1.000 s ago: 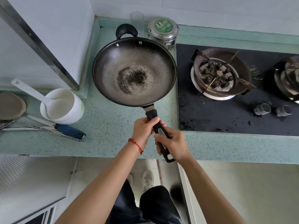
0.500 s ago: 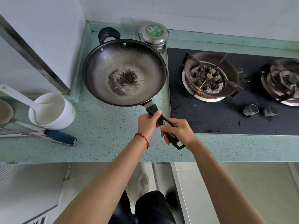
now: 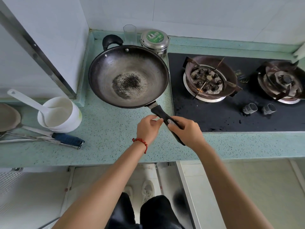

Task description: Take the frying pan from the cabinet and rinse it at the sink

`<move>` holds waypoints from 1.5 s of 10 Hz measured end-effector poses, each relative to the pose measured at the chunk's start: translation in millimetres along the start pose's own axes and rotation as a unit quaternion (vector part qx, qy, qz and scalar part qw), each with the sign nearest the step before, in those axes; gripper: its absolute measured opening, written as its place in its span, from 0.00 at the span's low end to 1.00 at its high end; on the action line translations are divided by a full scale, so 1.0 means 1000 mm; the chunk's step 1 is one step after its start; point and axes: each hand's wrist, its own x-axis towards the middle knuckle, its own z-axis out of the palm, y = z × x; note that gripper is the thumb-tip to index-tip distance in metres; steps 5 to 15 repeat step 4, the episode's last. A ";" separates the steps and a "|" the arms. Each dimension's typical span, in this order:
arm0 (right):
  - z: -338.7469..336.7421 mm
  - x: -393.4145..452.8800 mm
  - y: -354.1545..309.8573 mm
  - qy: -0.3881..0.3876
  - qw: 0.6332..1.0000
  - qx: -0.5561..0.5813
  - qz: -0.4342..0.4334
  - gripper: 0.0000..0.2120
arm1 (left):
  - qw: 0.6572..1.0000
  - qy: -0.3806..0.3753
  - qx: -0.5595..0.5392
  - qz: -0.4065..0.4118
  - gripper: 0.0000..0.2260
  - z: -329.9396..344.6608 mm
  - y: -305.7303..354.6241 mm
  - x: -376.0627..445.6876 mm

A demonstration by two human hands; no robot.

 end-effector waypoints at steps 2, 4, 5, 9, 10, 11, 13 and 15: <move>0.008 -0.036 -0.004 0.091 0.988 -0.118 -0.039 0.12 | 0.962 -0.036 0.197 0.185 0.20 -0.034 -0.028 -0.025; 0.023 -0.079 0.007 0.145 0.971 -0.191 -0.008 0.21 | 0.854 -0.038 0.456 0.248 0.22 -0.078 -0.062 -0.048; 0.023 -0.079 0.007 0.145 0.971 -0.191 -0.008 0.21 | 0.854 -0.038 0.456 0.248 0.22 -0.078 -0.062 -0.048; 0.023 -0.079 0.007 0.145 0.971 -0.191 -0.008 0.21 | 0.854 -0.038 0.456 0.248 0.22 -0.078 -0.062 -0.048; 0.023 -0.079 0.007 0.145 0.971 -0.191 -0.008 0.21 | 0.854 -0.038 0.456 0.248 0.22 -0.078 -0.062 -0.048; 0.023 -0.079 0.007 0.145 0.971 -0.191 -0.008 0.21 | 0.854 -0.038 0.456 0.248 0.22 -0.078 -0.062 -0.048; 0.023 -0.079 0.007 0.145 0.971 -0.191 -0.008 0.21 | 0.854 -0.038 0.456 0.248 0.22 -0.078 -0.062 -0.048; 0.023 -0.079 0.007 0.145 0.971 -0.191 -0.008 0.21 | 0.854 -0.038 0.456 0.248 0.22 -0.078 -0.062 -0.048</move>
